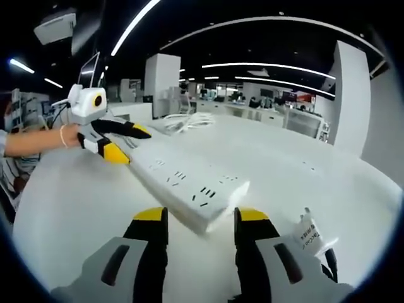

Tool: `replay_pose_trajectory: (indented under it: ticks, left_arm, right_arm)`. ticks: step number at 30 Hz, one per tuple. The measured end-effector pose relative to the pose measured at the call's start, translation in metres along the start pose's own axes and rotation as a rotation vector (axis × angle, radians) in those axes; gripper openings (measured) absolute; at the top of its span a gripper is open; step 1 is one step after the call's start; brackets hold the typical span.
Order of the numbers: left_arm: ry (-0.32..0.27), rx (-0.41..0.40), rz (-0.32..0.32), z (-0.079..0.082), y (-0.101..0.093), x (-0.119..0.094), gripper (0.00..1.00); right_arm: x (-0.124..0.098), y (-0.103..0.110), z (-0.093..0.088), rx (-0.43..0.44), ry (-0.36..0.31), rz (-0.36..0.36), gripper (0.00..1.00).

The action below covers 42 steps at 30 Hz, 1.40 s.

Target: Straighten the power strip on the desk, plug the charger into it

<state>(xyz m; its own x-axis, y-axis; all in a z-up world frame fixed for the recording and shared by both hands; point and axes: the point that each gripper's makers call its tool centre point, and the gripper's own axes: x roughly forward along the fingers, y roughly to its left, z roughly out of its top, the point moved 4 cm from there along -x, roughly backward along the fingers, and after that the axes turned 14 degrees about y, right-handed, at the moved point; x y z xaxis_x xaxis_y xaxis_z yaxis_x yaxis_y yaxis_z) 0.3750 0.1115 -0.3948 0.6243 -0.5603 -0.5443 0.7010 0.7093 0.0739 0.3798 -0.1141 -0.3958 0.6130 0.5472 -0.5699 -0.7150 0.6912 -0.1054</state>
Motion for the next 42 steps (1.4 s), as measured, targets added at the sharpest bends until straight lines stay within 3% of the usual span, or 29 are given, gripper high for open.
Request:
replay_pose_trajectory:
  ticks: [6, 10, 13, 19, 25, 30, 34, 37, 42]
  left_arm:
    - [-0.076, -0.006, 0.017, 0.006, -0.008, -0.017, 0.73]
    - [-0.14, -0.027, 0.023, 0.009, -0.016, -0.031, 0.86]
    - [-0.192, -0.034, 0.02, 0.012, -0.023, -0.043, 0.87]
    - [-0.278, -0.061, 0.024, 0.017, -0.03, -0.061, 0.95]
    - [-0.3, -0.038, 0.038, 0.018, -0.036, -0.072, 0.99]
    - [-0.338, -0.033, 0.041, 0.017, -0.046, -0.086, 0.99]
    - [-0.331, -0.004, 0.082, 0.01, -0.054, -0.098, 0.99]
    - [-0.331, -0.03, 0.115, 0.004, -0.053, -0.108, 0.99]
    - [-0.394, -0.104, 0.114, 0.0, -0.061, -0.13, 0.99]
  right_arm:
    - [-0.015, 0.002, 0.006, -0.005, -0.047, -0.019, 0.48]
    - [-0.028, 0.001, 0.003, 0.01, -0.089, -0.037, 0.54]
    - [-0.04, 0.002, 0.008, 0.057, -0.155, -0.03, 0.62]
    - [-0.059, 0.005, 0.019, 0.055, -0.274, -0.064, 0.83]
    - [-0.069, 0.014, 0.021, 0.042, -0.32, -0.063, 1.0]
    - [-0.079, 0.018, 0.021, 0.049, -0.361, -0.066, 1.0]
    - [-0.092, 0.022, 0.014, 0.038, -0.369, -0.077, 1.0]
    - [-0.106, 0.026, 0.005, 0.015, -0.371, -0.117, 1.0]
    - [-0.13, 0.033, -0.008, 0.04, -0.411, -0.142, 1.0]
